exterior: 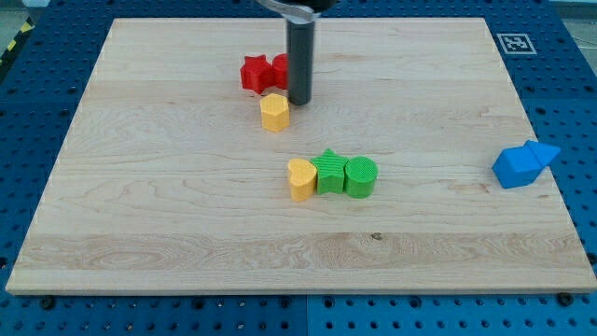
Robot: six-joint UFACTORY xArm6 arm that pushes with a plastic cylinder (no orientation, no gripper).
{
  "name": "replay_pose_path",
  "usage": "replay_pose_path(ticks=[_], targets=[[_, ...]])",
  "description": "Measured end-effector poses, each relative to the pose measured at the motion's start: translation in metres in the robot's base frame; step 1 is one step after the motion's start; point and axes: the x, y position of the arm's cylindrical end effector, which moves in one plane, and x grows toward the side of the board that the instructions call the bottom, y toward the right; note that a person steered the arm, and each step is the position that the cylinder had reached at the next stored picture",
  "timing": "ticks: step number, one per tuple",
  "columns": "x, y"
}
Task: Place the yellow hexagon at the left side of the yellow heart
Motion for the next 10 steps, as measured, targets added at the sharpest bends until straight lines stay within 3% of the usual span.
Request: replay_pose_path(ticks=[2,4,6,8,10], targets=[[0.091,-0.055],[0.073,-0.087],[0.147,-0.143],[0.155,-0.098],[0.13,-0.14]])
